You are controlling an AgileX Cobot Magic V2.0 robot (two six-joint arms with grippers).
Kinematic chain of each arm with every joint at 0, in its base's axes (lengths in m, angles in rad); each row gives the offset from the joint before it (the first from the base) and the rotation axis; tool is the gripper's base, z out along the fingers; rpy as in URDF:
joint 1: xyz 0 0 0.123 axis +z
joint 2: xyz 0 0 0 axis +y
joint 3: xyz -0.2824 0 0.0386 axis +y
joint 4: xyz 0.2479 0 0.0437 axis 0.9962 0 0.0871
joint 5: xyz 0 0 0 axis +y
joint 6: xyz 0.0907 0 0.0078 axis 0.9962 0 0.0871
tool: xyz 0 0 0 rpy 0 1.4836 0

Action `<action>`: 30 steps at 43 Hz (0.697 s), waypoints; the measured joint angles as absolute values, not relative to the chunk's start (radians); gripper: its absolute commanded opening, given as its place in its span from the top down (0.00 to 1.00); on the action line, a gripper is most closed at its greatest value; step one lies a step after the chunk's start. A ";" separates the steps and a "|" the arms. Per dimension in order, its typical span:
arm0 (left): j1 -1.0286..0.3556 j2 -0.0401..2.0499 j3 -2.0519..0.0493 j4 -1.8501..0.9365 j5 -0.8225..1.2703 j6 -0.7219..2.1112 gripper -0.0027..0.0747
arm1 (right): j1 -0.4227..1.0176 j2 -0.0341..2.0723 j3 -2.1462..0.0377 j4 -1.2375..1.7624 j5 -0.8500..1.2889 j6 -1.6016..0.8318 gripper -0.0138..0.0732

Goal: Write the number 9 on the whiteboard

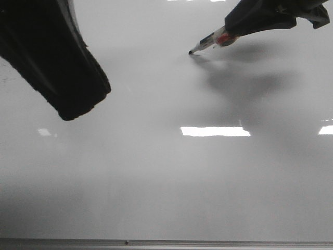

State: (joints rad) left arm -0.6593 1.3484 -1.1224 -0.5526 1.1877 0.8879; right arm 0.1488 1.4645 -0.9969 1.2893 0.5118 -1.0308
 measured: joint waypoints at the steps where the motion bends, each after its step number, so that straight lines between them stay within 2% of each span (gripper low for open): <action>1: -0.659 1.348 -1.122 -0.553 1.188 0.888 0.99 | 0.149 1.470 -1.005 1.290 0.516 -1.031 0.92; 15: -0.659 1.348 -1.122 -0.556 1.188 0.888 0.99 | 0.230 1.581 -1.154 1.312 0.542 -1.031 0.91; 30: -0.659 1.346 -1.122 -0.556 1.188 0.888 0.99 | 0.270 1.653 -1.142 1.160 0.605 -0.930 0.91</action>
State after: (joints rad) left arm -0.6593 1.3462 -1.1224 -0.5564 1.1877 0.8879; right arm 0.2701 1.6532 -1.1421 1.1595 0.6048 -0.9302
